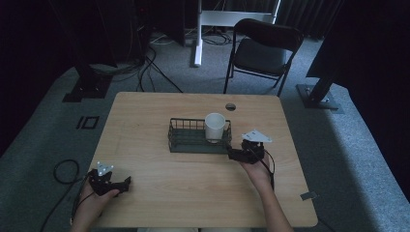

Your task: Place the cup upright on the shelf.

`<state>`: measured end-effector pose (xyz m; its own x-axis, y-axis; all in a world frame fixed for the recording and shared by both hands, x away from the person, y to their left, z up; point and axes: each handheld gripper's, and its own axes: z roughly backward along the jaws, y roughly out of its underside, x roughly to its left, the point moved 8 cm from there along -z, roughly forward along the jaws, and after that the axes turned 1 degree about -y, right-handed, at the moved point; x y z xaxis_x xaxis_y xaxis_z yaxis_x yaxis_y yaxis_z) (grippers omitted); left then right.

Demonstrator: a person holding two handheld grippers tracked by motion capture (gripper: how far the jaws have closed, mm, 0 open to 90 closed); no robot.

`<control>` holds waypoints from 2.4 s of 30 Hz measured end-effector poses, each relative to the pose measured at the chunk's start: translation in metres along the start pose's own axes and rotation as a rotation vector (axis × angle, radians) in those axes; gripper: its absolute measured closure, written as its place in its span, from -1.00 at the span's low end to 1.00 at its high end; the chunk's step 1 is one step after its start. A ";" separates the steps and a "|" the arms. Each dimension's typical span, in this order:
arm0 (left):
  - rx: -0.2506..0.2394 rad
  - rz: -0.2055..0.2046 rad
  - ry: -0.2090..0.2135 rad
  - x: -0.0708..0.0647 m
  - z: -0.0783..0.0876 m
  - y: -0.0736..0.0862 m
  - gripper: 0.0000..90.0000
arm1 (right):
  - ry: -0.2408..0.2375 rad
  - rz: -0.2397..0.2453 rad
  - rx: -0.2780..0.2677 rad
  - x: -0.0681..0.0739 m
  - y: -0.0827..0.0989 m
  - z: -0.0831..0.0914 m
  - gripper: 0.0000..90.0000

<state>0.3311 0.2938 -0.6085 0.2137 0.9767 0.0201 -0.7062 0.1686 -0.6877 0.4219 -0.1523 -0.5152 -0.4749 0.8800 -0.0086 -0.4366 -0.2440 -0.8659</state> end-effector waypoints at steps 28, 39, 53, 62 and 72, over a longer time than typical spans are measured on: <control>0.000 -0.002 0.000 0.000 0.000 0.000 -0.97 | 0.085 -0.072 0.033 -0.046 0.067 0.033 -0.69; -0.001 -0.002 -0.001 0.000 0.000 0.000 -0.97 | 0.117 -0.097 0.066 -0.062 0.089 0.043 -0.69; -0.001 -0.001 -0.001 0.000 0.000 0.000 -0.97 | 0.161 -0.145 0.098 -0.081 0.116 0.057 -0.69; -0.001 -0.002 -0.001 0.000 0.000 0.000 -0.97 | 0.194 -0.131 0.124 -0.088 0.131 0.068 -0.67; -0.002 -0.001 -0.001 0.000 0.000 0.000 -0.97 | 0.184 -0.145 0.207 -0.088 0.147 0.078 -0.67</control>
<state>0.3312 0.2938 -0.6085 0.2142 0.9765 0.0215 -0.7045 0.1697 -0.6891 0.3403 -0.2976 -0.6024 -0.2582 0.9661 0.0010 -0.6453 -0.1717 -0.7444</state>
